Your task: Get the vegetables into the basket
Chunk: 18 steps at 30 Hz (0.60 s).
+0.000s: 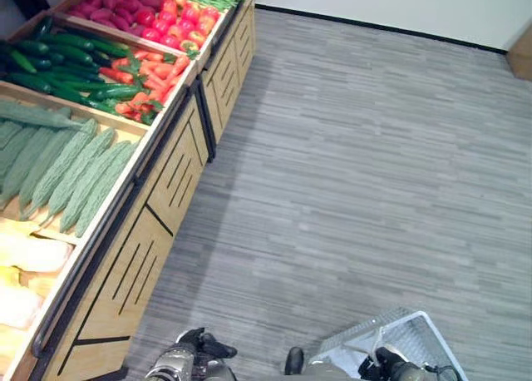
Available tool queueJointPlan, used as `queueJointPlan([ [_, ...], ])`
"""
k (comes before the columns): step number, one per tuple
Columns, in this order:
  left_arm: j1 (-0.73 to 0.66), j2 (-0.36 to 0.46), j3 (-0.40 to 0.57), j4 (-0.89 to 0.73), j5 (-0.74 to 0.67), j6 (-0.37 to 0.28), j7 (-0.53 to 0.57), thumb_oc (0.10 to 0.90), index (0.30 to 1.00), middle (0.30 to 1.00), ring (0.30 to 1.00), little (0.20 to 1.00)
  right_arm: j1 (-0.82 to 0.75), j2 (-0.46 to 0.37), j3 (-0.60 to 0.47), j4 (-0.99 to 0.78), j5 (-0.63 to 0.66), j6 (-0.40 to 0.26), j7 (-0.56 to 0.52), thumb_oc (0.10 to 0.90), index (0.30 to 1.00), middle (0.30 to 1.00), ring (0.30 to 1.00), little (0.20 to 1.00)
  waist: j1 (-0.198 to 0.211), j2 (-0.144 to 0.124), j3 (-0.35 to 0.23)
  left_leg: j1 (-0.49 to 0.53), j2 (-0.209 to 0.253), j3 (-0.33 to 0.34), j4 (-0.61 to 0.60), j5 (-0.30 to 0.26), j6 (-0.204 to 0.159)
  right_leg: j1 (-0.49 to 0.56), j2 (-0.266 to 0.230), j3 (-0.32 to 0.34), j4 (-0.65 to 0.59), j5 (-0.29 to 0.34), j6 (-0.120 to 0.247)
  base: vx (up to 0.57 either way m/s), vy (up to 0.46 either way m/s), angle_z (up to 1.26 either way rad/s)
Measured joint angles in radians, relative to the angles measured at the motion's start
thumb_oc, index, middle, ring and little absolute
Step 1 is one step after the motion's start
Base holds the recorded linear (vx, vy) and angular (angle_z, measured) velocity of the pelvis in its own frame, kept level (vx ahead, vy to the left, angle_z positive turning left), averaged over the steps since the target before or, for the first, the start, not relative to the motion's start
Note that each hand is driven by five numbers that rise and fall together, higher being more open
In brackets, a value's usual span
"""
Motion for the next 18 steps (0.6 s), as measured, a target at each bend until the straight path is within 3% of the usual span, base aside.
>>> queueJointPlan([
  [3, 0.001, 0.015, 0.002, -0.008, 0.004, -0.005, 0.005, 0.900, 1.000, 1.000, 1.000, 1.000, -0.010, -0.006, 0.001, -0.007, -0.008, -0.002, -0.007, 0.400, 0.300, 0.300, 0.300, 0.300, 0.019, 0.003, 0.001, -0.002, -0.014, 0.010, 0.000, -0.040, -0.010, -0.012, -0.013, 0.002, 0.015, -0.004, 0.015, 0.04, 0.186, -0.02],
  [7, -0.013, 0.021, 0.023, -0.006, 0.004, -0.006, 0.015, 0.900, 1.000, 1.000, 1.000, 1.000, -0.045, 0.000, 0.004, -0.011, -0.008, -0.005, -0.001, 0.400, 0.300, 0.300, 0.300, 0.300, 0.045, -0.033, 0.019, 0.011, -0.064, 0.012, 0.000, -0.080, 0.014, -0.025, -0.067, 0.005, 0.096, -0.025, 0.051, 0.06, 0.198, 0.07],
  [9, -0.025, 0.027, 0.040, -0.002, 0.003, -0.006, 0.031, 0.900, 1.000, 1.000, 1.000, 1.000, -0.052, 0.005, 0.004, -0.006, -0.008, -0.002, -0.002, 0.400, 0.300, 0.300, 0.300, 0.300, 0.073, -0.038, 0.021, 0.034, -0.070, -0.010, 0.000, -0.098, 0.037, -0.061, -0.099, 0.009, 0.243, -0.030, 0.055, 0.02, 0.184, 0.34],
  [11, -0.044, 0.039, 0.049, -0.001, -0.025, -0.008, 0.065, 0.900, 1.000, 1.000, 1.000, 1.000, -0.055, 0.007, 0.004, -0.009, -0.007, -0.002, -0.017, 0.400, 0.300, 0.300, 0.300, 0.300, 0.094, -0.053, 0.027, 0.055, -0.087, -0.033, 0.002, -0.108, 0.054, -0.147, -0.160, 0.019, 0.478, -0.036, 0.068, 0.05, 0.174, 0.45],
  [13, -0.041, 0.079, 0.048, 0.010, -0.041, -0.007, 0.098, 0.900, 1.000, 1.000, 1.000, 1.000, -0.071, 0.016, 0.003, -0.009, -0.006, -0.004, -0.022, 0.400, 0.300, 0.300, 0.300, 0.300, 0.103, -0.083, 0.034, 0.105, -0.148, -0.088, -0.001, -0.148, 0.110, -0.232, -0.244, 0.106, 0.752, 0.037, 0.107, 0.14, 0.123, 0.74],
  [14, -0.045, 0.083, 0.038, 0.009, -0.048, -0.007, 0.108, 0.900, 1.000, 1.000, 1.000, 1.000, -0.069, 0.017, -0.001, -0.008, -0.002, -0.002, -0.032, 0.400, 0.300, 0.300, 0.300, 0.300, 0.098, -0.065, 0.043, 0.125, -0.163, -0.128, -0.006, -0.166, 0.131, -0.292, -0.249, 0.176, 0.847, 0.061, 0.131, 0.17, -0.017, 1.00],
  [15, -0.049, 0.087, 0.029, -0.006, -0.049, -0.006, 0.115, 0.900, 1.000, 1.000, 1.000, 1.000, -0.069, 0.018, -0.001, -0.011, 0.002, -0.006, -0.035, 0.400, 0.300, 0.300, 0.300, 0.300, 0.100, -0.062, 0.043, 0.129, -0.163, -0.163, -0.001, -0.170, 0.128, -0.302, -0.222, 0.188, 0.742, 0.004, 0.124, 0.22, -0.095, 1.00],
  [16, -0.054, 0.094, 0.027, -0.011, -0.049, -0.006, 0.121, 0.900, 1.000, 1.000, 1.000, 1.000, -0.065, 0.023, 0.005, -0.010, 0.002, -0.009, -0.031, 0.400, 0.300, 0.300, 0.300, 0.300, 0.096, -0.054, 0.047, 0.126, -0.163, -0.193, -0.001, -0.171, 0.128, -0.297, -0.194, 0.185, 0.582, -0.004, 0.121, 0.17, -0.114, 0.99],
  [17, -0.063, 0.093, 0.015, -0.010, -0.049, -0.006, 0.127, 0.900, 1.000, 1.000, 1.000, 1.000, -0.066, 0.031, 0.005, -0.011, 0.002, -0.018, -0.039, 0.400, 0.300, 0.300, 0.300, 0.300, 0.088, -0.049, 0.049, 0.125, -0.165, -0.236, -0.001, -0.169, 0.111, -0.291, -0.153, 0.208, 0.379, 0.004, 0.116, 0.19, -0.122, 1.18],
  [18, -0.062, 0.090, 0.000, -0.001, -0.049, -0.010, 0.132, 0.900, 1.000, 1.000, 1.000, 1.000, -0.068, 0.037, 0.006, -0.011, 0.005, -0.030, -0.041, 0.400, 0.300, 0.300, 0.300, 0.300, 0.078, -0.051, 0.048, 0.129, -0.169, -0.276, -0.001, -0.177, 0.104, -0.294, -0.108, 0.276, 0.142, 0.065, 0.110, 0.19, -0.113, 1.46],
])
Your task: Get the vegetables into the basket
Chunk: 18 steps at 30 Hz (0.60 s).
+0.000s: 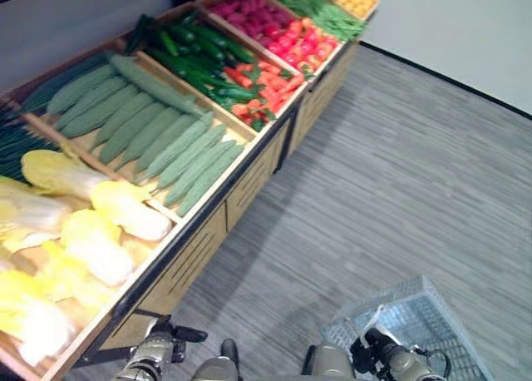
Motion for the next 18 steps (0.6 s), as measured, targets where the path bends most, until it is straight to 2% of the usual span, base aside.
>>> queueJointPlan([
  [1, 0.005, -0.002, 0.000, 0.010, 0.000, 0.001, -0.002, 0.900, 1.000, 1.000, 1.000, 1.000, -0.002, 0.012, -0.002, -0.008, 0.005, -0.007, -0.007, 0.400, 0.300, 0.300, 0.300, 0.300, -0.018, -0.008, -0.004, 0.008, -0.001, -0.050, 0.000, -0.002, -0.005, -0.008, 0.020, 0.035, -0.102, 0.057, -0.012, 0.18, -0.106, 1.30],
  [2, 0.013, -0.004, -0.001, 0.013, 0.001, 0.001, -0.003, 0.900, 1.000, 1.000, 1.000, 1.000, -0.002, 0.017, -0.002, -0.013, 0.008, -0.009, -0.007, 0.400, 0.300, 0.300, 0.300, 0.300, -0.022, -0.017, -0.008, 0.015, -0.001, -0.067, 0.001, -0.004, -0.008, -0.019, 0.026, 0.040, -0.123, 0.097, -0.017, 0.17, -0.124, 1.42],
  [3, 0.024, -0.004, -0.004, 0.024, 0.002, 0.001, -0.005, 0.900, 1.000, 1.000, 1.000, 1.000, 0.002, 0.027, 0.001, -0.015, 0.009, -0.009, -0.005, 0.400, 0.300, 0.300, 0.300, 0.300, -0.037, -0.029, -0.018, 0.023, 0.000, -0.137, 0.001, -0.016, -0.023, -0.005, 0.030, 0.052, -0.170, 0.148, -0.021, 0.16, -0.119, 1.43],
  [5, 0.055, -0.001, -0.012, 0.028, 0.004, 0.001, -0.006, 0.900, 1.000, 1.000, 1.000, 1.000, 0.022, 0.054, -0.001, -0.004, 0.007, -0.008, 0.003, 0.400, 0.300, 0.300, 0.300, 0.300, -0.035, -0.079, -0.035, 0.050, -0.009, -0.211, 0.004, -0.044, -0.067, 0.042, 0.019, 0.071, -0.185, 0.201, -0.044, 0.17, -0.142, 1.45],
  [6, 0.066, -0.028, -0.018, 0.028, 0.005, 0.000, -0.008, 0.900, 1.000, 1.000, 1.000, 1.000, 0.012, 0.046, -0.002, 0.000, 0.006, -0.003, -0.004, 0.400, 0.300, 0.300, 0.300, 0.300, -0.036, -0.041, -0.031, 0.050, 0.037, -0.217, 0.020, -0.050, -0.080, 0.071, 0.061, 0.071, -0.176, 0.195, -0.063, 0.20, -0.288, 1.12],
  [7, 0.066, -0.032, -0.030, 0.016, 0.009, 0.006, -0.018, 0.900, 1.000, 1.000, 1.000, 1.000, -0.008, 0.030, -0.003, 0.005, 0.006, 0.003, 0.000, 0.400, 0.300, 0.300, 0.300, 0.300, -0.030, -0.013, -0.024, 0.047, 0.075, -0.182, 0.042, -0.043, -0.098, 0.092, 0.098, 0.046, -0.178, 0.195, -0.108, 0.18, -0.301, 0.93],
  [8, 0.068, -0.037, -0.029, 0.017, 0.021, 0.006, -0.016, 0.900, 1.000, 1.000, 1.000, 1.000, -0.016, 0.022, -0.003, -0.002, 0.005, 0.004, 0.000, 0.400, 0.300, 0.300, 0.300, 0.300, -0.038, -0.003, -0.023, 0.042, 0.096, -0.186, 0.053, -0.026, -0.129, 0.122, 0.107, 0.011, -0.199, 0.191, -0.121, 0.18, -0.335, 0.80],
  [9, 0.065, -0.045, -0.031, 0.020, 0.024, 0.006, -0.016, 0.900, 1.000, 1.000, 1.000, 1.000, -0.014, 0.011, -0.003, -0.009, 0.005, 0.003, 0.000, 0.400, 0.300, 0.300, 0.300, 0.300, -0.045, 0.001, -0.023, 0.038, 0.106, -0.197, 0.069, -0.017, -0.142, 0.141, 0.112, -0.015, -0.199, 0.178, -0.133, 0.10, -0.227, 0.75],
  [12, 0.050, -0.081, -0.031, -0.006, 0.023, -0.004, -0.017, 0.900, 1.000, 1.000, 1.000, 1.000, -0.017, -0.025, -0.004, -0.018, 0.005, 0.006, 0.002, 0.400, 0.300, 0.300, 0.300, 0.300, -0.038, 0.042, -0.030, 0.021, 0.159, -0.211, 0.101, -0.005, -0.160, 0.173, 0.156, -0.078, -0.199, 0.128, -0.148, 0.08, -0.266, 0.56],
  [14, 0.029, -0.097, -0.031, 0.003, 0.022, -0.003, -0.016, 0.900, 1.000, 1.000, 1.000, 1.000, -0.026, -0.029, -0.003, -0.023, 0.005, 0.005, 0.002, 0.400, 0.300, 0.300, 0.300, 0.300, -0.041, 0.055, -0.025, -0.039, 0.177, -0.270, 0.157, 0.025, -0.206, 0.178, 0.174, -0.134, -0.194, 0.111, -0.162, 0.04, -0.349, 0.82],
  [16, 0.018, -0.107, -0.050, -0.007, 0.018, -0.009, -0.017, 0.900, 1.000, 1.000, 1.000, 1.000, -0.019, -0.031, -0.002, -0.022, 0.005, 0.011, 0.007, 0.400, 0.300, 0.300, 0.300, 0.300, -0.025, 0.066, -0.017, -0.097, 0.193, -0.313, 0.176, 0.102, -0.243, 0.180, 0.189, -0.198, -0.181, 0.080, -0.186, -0.03, -0.277, 1.32],
  [17, 0.003, -0.111, -0.053, -0.016, 0.011, -0.009, -0.017, 0.900, 1.000, 1.000, 1.000, 1.000, -0.008, -0.032, -0.003, -0.022, 0.007, 0.009, 0.005, 0.400, 0.300, 0.300, 0.300, 0.300, -0.034, 0.061, -0.003, -0.118, 0.198, -0.322, 0.151, 0.166, -0.270, 0.178, 0.188, -0.237, -0.172, 0.055, -0.204, -0.08, -0.176, 1.42],
  [18, 0.004, -0.114, -0.069, -0.022, 0.001, -0.006, -0.017, 0.900, 1.000, 1.000, 1.000, 1.000, -0.005, -0.036, -0.003, -0.022, 0.007, 0.007, 0.005, 0.400, 0.300, 0.300, 0.300, 0.300, -0.034, 0.061, 0.007, -0.130, 0.200, -0.282, 0.118, 0.226, -0.250, 0.178, 0.187, -0.279, -0.165, 0.046, -0.220, -0.10, -0.139, 1.39],
])
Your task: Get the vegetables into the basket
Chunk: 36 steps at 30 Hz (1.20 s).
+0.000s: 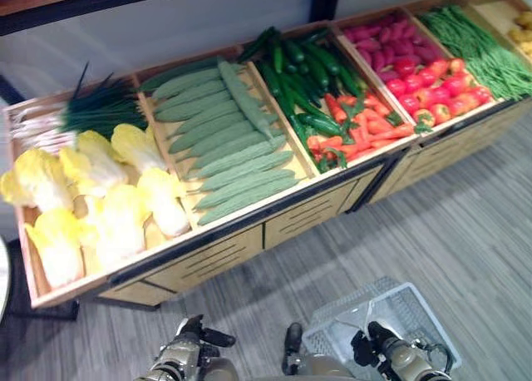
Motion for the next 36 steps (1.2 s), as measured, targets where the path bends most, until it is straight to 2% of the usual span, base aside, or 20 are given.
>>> queueJointPlan([
  [1, -0.001, -0.002, -0.013, -0.006, -0.001, 0.003, -0.001, 0.900, 1.000, 1.000, 1.000, 1.000, 0.004, -0.004, 0.001, 0.004, 0.000, -0.001, 0.000, 0.400, 0.300, 0.300, 0.300, 0.300, -0.007, -0.008, 0.011, -0.014, 0.008, 0.071, -0.003, 0.021, 0.005, -0.002, -0.008, -0.044, -0.001, -0.008, -0.012, -0.08, -0.076, 1.32],
  [2, -0.001, -0.005, -0.021, -0.009, -0.001, 0.008, -0.011, 0.900, 1.000, 1.000, 1.000, 1.000, 0.005, -0.007, 0.001, 0.010, -0.001, -0.001, -0.001, 0.400, 0.300, 0.300, 0.300, 0.300, -0.024, -0.005, 0.012, -0.032, 0.017, 0.200, -0.006, 0.018, 0.008, -0.005, -0.008, -0.081, -0.003, -0.013, -0.017, -0.08, -0.067, 1.00],
  [3, 0.000, -0.002, -0.020, -0.009, -0.001, 0.011, -0.013, 0.900, 1.000, 1.000, 1.000, 1.000, -0.001, -0.011, 0.001, 0.013, -0.001, -0.004, 0.001, 0.400, 0.300, 0.300, 0.300, 0.300, -0.026, -0.006, 0.013, -0.026, 0.023, 0.288, -0.020, 0.013, 0.004, -0.015, -0.006, -0.098, -0.002, -0.015, -0.020, -0.09, -0.070, 0.71],
  [4, 0.000, 0.000, -0.020, -0.008, -0.001, 0.013, -0.015, 0.900, 1.000, 1.000, 1.000, 1.000, -0.002, -0.012, 0.001, 0.010, -0.002, -0.008, 0.001, 0.400, 0.300, 0.300, 0.300, 0.300, -0.028, -0.007, 0.014, -0.022, 0.029, 0.337, -0.022, 0.009, 0.003, -0.018, -0.005, -0.106, -0.001, -0.016, -0.021, -0.08, -0.053, 0.49],
  [5, 0.000, 0.001, -0.020, -0.007, 0.001, 0.018, -0.018, 0.900, 1.000, 1.000, 1.000, 1.000, 0.001, -0.014, 0.003, 0.010, -0.003, -0.014, -0.001, 0.400, 0.300, 0.300, 0.300, 0.300, -0.054, -0.008, 0.015, -0.012, 0.056, 0.469, 0.006, -0.009, 0.006, -0.017, -0.006, -0.155, -0.002, -0.020, -0.027, -0.08, -0.038, 0.66],
  [6, -0.001, 0.001, -0.019, -0.008, 0.001, 0.017, -0.021, 0.900, 1.000, 1.000, 1.000, 1.000, 0.006, -0.014, 0.002, 0.016, -0.001, -0.014, 0.000, 0.400, 0.300, 0.300, 0.300, 0.300, -0.074, -0.008, 0.015, -0.006, 0.072, 0.499, 0.032, -0.010, 0.004, -0.016, -0.006, -0.179, 0.000, -0.027, -0.030, -0.10, -0.013, 0.77],
  [8, -0.010, -0.002, -0.020, -0.007, 0.001, 0.015, -0.038, 0.900, 1.000, 1.000, 1.000, 1.000, 0.009, -0.013, 0.003, 0.025, -0.002, -0.016, 0.002, 0.400, 0.300, 0.300, 0.300, 0.300, -0.092, -0.019, 0.018, 0.042, 0.072, 0.515, 0.072, -0.045, -0.003, -0.020, -0.011, -0.216, -0.002, -0.029, -0.029, -0.03, 0.042, 0.66],
  [9, -0.010, -0.016, -0.020, -0.007, 0.001, 0.016, -0.048, 0.900, 1.000, 1.000, 1.000, 1.000, 0.010, -0.013, 0.001, 0.040, -0.001, -0.016, 0.001, 0.400, 0.300, 0.300, 0.300, 0.300, -0.107, -0.004, 0.016, 0.075, 0.068, 0.524, 0.044, -0.070, 0.017, -0.041, -0.013, -0.254, 0.043, -0.110, 0.095, 0.03, 0.099, 0.74],
  [10, -0.012, -0.042, -0.021, -0.010, 0.003, 0.014, -0.051, 0.900, 1.000, 1.000, 1.000, 1.000, 0.006, -0.030, -0.024, 0.037, 0.002, -0.017, -0.004, 0.400, 0.300, 0.300, 0.300, 0.300, -0.115, 0.051, -0.005, 0.053, 0.114, 0.502, 0.028, -0.090, 0.020, -0.140, -0.026, -0.204, 0.281, -0.167, -0.012, 0.06, 0.114, 1.04],
  [11, -0.024, -0.047, -0.023, -0.010, 0.005, 0.015, -0.054, 0.900, 1.000, 1.000, 1.000, 1.000, 0.022, -0.046, -0.038, 0.027, 0.002, -0.019, -0.003, 0.400, 0.300, 0.300, 0.300, 0.300, -0.134, 0.051, -0.015, 0.042, 0.123, 0.473, 0.014, -0.123, 0.013, -0.188, -0.078, -0.123, 0.470, -0.232, -0.025, -0.03, 0.111, 1.39],
  [12, -0.038, -0.047, -0.055, -0.013, 0.012, 0.015, -0.059, 0.900, 1.000, 1.000, 1.000, 1.000, 0.029, -0.050, -0.080, 0.053, 0.027, -0.002, 0.004, 0.400, 0.300, 0.300, 0.300, 0.300, -0.144, 0.029, -0.009, 0.069, 0.109, 0.476, -0.038, -0.088, 0.031, -0.191, -0.080, -0.075, 0.511, -0.307, -0.048, 0.02, 0.127, 1.13],
  [13, -0.024, -0.046, -0.064, -0.020, 0.014, 0.012, -0.061, 0.900, 1.000, 1.000, 1.000, 1.000, 0.025, -0.050, -0.075, 0.066, 0.024, 0.011, -0.005, 0.400, 0.300, 0.300, 0.300, 0.300, -0.131, 0.021, -0.014, 0.078, 0.101, 0.498, -0.064, -0.108, 0.038, -0.186, -0.067, -0.070, 0.474, -0.288, -0.044, 0.01, 0.101, 0.41],
  [15, -0.021, -0.037, -0.061, -0.013, 0.022, 0.023, -0.065, 0.900, 1.000, 1.000, 1.000, 1.000, 0.025, -0.054, -0.047, 0.061, 0.000, 0.006, -0.002, 0.400, 0.300, 0.300, 0.300, 0.300, -0.095, 0.003, -0.020, 0.101, 0.048, 0.532, -0.085, -0.116, 0.053, -0.177, -0.047, -0.036, 0.388, -0.232, -0.016, -0.03, 0.094, -0.48],
  [17, -0.019, -0.028, -0.057, 0.000, 0.024, 0.026, -0.064, 0.900, 1.000, 1.000, 1.000, 1.000, 0.032, -0.051, -0.038, 0.057, -0.010, 0.009, -0.004, 0.400, 0.300, 0.300, 0.300, 0.300, -0.097, -0.002, -0.017, 0.101, 0.029, 0.540, -0.096, -0.121, 0.059, -0.173, -0.038, -0.030, 0.341, -0.184, -0.024, 0.00, 0.186, -0.23],
  [19, -0.011, -0.015, -0.045, -0.001, 0.025, 0.026, -0.064, 0.900, 1.000, 1.000, 1.000, 1.000, 0.038, -0.046, -0.019, 0.059, -0.014, 0.015, 0.001, 0.400, 0.300, 0.300, 0.300, 0.300, -0.087, -0.009, -0.012, 0.103, 0.022, 0.535, -0.093, -0.156, 0.075, -0.161, -0.031, -0.006, 0.293, -0.150, -0.007, -0.02, 0.209, -0.37],
  [23, -0.016, 0.005, -0.038, -0.001, 0.033, 0.014, -0.057, 0.900, 1.000, 1.000, 1.000, 1.000, 0.043, -0.029, -0.002, 0.056, -0.020, 0.014, 0.002, 0.400, 0.300, 0.300, 0.300, 0.300, -0.084, -0.028, 0.000, 0.103, -0.025, 0.544, -0.094, -0.169, 0.080, -0.167, -0.057, 0.027, 0.259, -0.101, 0.042, -0.08, 0.195, -0.21],
  [26, -0.020, 0.046, -0.033, -0.003, 0.041, 0.012, -0.052, 0.900, 1.000, 1.000, 1.000, 1.000, 0.039, 0.022, 0.000, 0.034, -0.018, 0.008, 0.009, 0.400, 0.300, 0.300, 0.300, 0.300, -0.075, -0.063, 0.018, 0.085, -0.083, 0.571, -0.076, -0.201, 0.131, -0.179, -0.112, 0.052, 0.225, -0.044, 0.083, -0.11, 0.203, -0.16],
  [31, -0.023, 0.072, -0.017, -0.005, 0.059, 0.013, -0.048, 0.900, 1.000, 1.000, 1.000, 1.000, 0.042, 0.058, 0.001, 0.047, -0.018, 0.009, 0.022, 0.400, 0.300, 0.300, 0.300, 0.300, -0.081, -0.070, 0.022, 0.079, -0.134, 0.579, -0.062, -0.223, 0.173, -0.165, -0.160, 0.089, 0.198, 0.014, 0.103, -0.05, 0.120, 0.01],
  [33, -0.033, 0.087, -0.016, -0.008, 0.060, 0.012, -0.044, 0.900, 1.000, 1.000, 1.000, 1.000, 0.041, 0.064, 0.001, 0.054, -0.017, 0.011, 0.021, 0.400, 0.300, 0.300, 0.300, 0.300, -0.085, -0.075, 0.026, 0.083, -0.152, 0.574, -0.062, -0.231, 0.185, -0.161, -0.162, 0.149, 0.199, 0.030, 0.118, -0.08, 0.135, 0.04],
  [36, -0.040, 0.098, -0.004, -0.008, 0.060, 0.012, -0.041, 0.900, 1.000, 1.000, 1.000, 1.000, 0.041, 0.067, 0.001, 0.058, -0.017, 0.015, 0.022, 0.400, 0.300, 0.300, 0.300, 0.300, -0.084, -0.076, 0.030, 0.103, -0.154, 0.583, -0.074, -0.232, 0.186, -0.139, -0.163, 0.151, 0.171, 0.060, 0.131, -0.06, 0.073, -0.07],
])
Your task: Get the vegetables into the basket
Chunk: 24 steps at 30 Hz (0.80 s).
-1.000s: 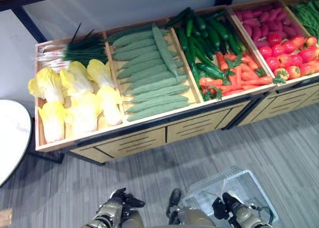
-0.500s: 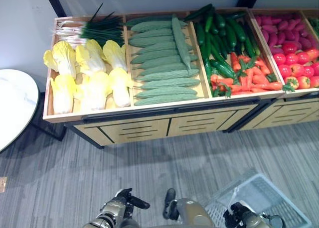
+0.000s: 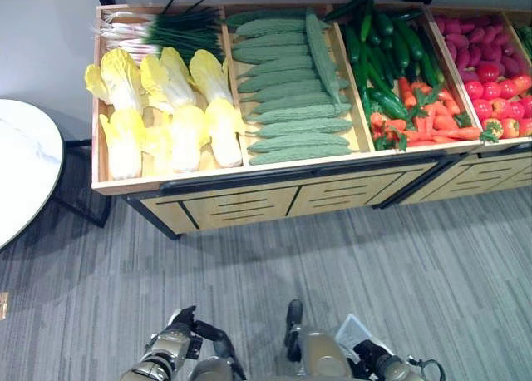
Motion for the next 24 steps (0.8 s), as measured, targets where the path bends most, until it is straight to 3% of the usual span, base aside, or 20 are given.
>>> queueJointPlan([
  [2, -0.001, 0.006, 0.003, -0.007, 0.000, -0.001, 0.005, 0.900, 1.000, 1.000, 1.000, 1.000, 0.001, 0.004, 0.001, 0.006, 0.000, 0.000, 0.003, 0.400, 0.300, 0.300, 0.300, 0.300, 0.008, 0.007, 0.005, 0.013, 0.014, 0.012, -0.011, 0.000, 0.011, 0.023, 0.006, -0.015, -0.029, 0.035, 0.018, -0.07, 0.039, -0.06],
  [3, 0.000, 0.001, 0.003, -0.015, 0.000, -0.001, 0.005, 0.900, 1.000, 1.000, 1.000, 1.000, 0.003, 0.005, 0.001, 0.012, 0.000, 0.001, 0.005, 0.400, 0.300, 0.300, 0.300, 0.300, 0.013, 0.019, 0.013, 0.018, 0.029, 0.014, -0.015, 0.005, 0.021, 0.018, 0.003, -0.045, 0.022, -0.002, 0.023, -0.01, -0.020, -0.08],
  [4, -0.001, 0.000, 0.004, -0.024, 0.000, 0.000, 0.005, 0.900, 1.000, 1.000, 1.000, 1.000, 0.006, 0.005, 0.002, 0.016, 0.000, 0.007, 0.013, 0.400, 0.300, 0.300, 0.300, 0.300, 0.031, 0.028, 0.013, 0.030, 0.041, 0.018, -0.018, 0.011, 0.018, 0.021, -0.016, -0.062, 0.087, -0.039, 0.052, -0.01, -0.050, -0.11],
  [6, 0.012, 0.006, 0.004, -0.023, 0.000, 0.002, 0.005, 0.900, 1.000, 1.000, 1.000, 1.000, 0.016, 0.006, 0.002, 0.009, -0.001, 0.006, 0.016, 0.400, 0.300, 0.300, 0.300, 0.300, 0.036, 0.012, 0.003, 0.031, 0.034, 0.012, -0.018, 0.012, 0.016, 0.056, -0.042, -0.054, 0.049, -0.058, 0.078, -0.02, -0.111, -0.01],
  [8, 0.026, 0.008, 0.007, -0.023, 0.000, 0.004, 0.005, 0.900, 1.000, 1.000, 1.000, 1.000, 0.018, 0.003, 0.004, 0.012, -0.002, 0.009, 0.015, 0.400, 0.300, 0.300, 0.300, 0.300, 0.043, 0.001, -0.003, 0.031, 0.028, 0.011, -0.019, 0.021, 0.000, 0.101, -0.033, -0.074, -0.031, -0.066, 0.061, -0.01, -0.068, -0.03],
  [9, 0.038, -0.006, 0.018, -0.022, 0.000, 0.006, 0.005, 0.900, 1.000, 1.000, 1.000, 1.000, 0.005, -0.006, 0.019, 0.022, -0.003, 0.012, 0.013, 0.400, 0.300, 0.300, 0.300, 0.300, 0.041, 0.007, -0.007, 0.029, 0.036, 0.011, -0.017, 0.025, -0.005, 0.119, -0.013, -0.072, -0.071, -0.049, 0.033, 0.02, -0.043, -0.12],
  [13, 0.044, -0.033, 0.025, -0.022, 0.000, 0.010, 0.003, 0.900, 1.000, 1.000, 1.000, 1.000, 0.007, -0.024, 0.020, 0.009, -0.007, 0.009, 0.011, 0.400, 0.300, 0.300, 0.300, 0.300, 0.040, 0.004, -0.034, 0.039, 0.059, -0.001, -0.014, 0.036, -0.023, 0.139, 0.017, -0.080, -0.072, -0.058, 0.013, 0.05, -0.061, 0.04],
  [17, 0.071, -0.040, -0.001, -0.092, 0.000, 0.016, 0.004, 0.900, 1.000, 1.000, 1.000, 1.000, 0.021, -0.030, 0.018, 0.002, -0.017, 0.009, -0.002, 0.400, 0.300, 0.300, 0.300, 0.300, 0.042, -0.002, -0.086, 0.038, 0.072, -0.019, 0.002, 0.031, -0.038, 0.152, 0.013, -0.092, -0.069, -0.070, 0.003, 0.03, -0.062, 0.12],
  [20, 0.089, -0.043, -0.018, -0.213, -0.005, 0.014, 0.003, 0.900, 1.000, 1.000, 1.000, 1.000, 0.039, -0.038, 0.018, -0.010, -0.024, 0.009, -0.004, 0.400, 0.300, 0.300, 0.300, 0.300, 0.051, 0.008, -0.110, 0.029, 0.074, -0.035, 0.018, 0.026, -0.037, 0.153, 0.009, -0.103, -0.060, -0.079, 0.005, -0.02, -0.083, 0.16],
  [21, 0.128, -0.028, -0.029, -0.352, -0.022, 0.025, 0.001, 0.900, 1.000, 1.000, 1.000, 1.000, 0.049, -0.043, 0.017, -0.029, -0.024, 0.010, -0.005, 0.400, 0.300, 0.300, 0.300, 0.300, 0.049, 0.015, -0.113, 0.018, 0.075, -0.047, 0.026, 0.026, -0.038, 0.152, 0.006, -0.112, -0.060, -0.079, 0.005, -0.02, -0.060, 0.17],
  [24, 0.165, -0.005, -0.051, -0.535, -0.041, 0.002, -0.017, 0.900, 1.000, 1.000, 1.000, 1.000, 0.073, -0.055, -0.002, -0.054, -0.024, 0.011, -0.005, 0.400, 0.300, 0.300, 0.300, 0.300, 0.054, 0.032, -0.115, 0.012, 0.074, -0.053, 0.031, 0.027, -0.038, 0.153, 0.005, -0.117, -0.060, -0.079, 0.004, -0.02, -0.059, 0.09],
])
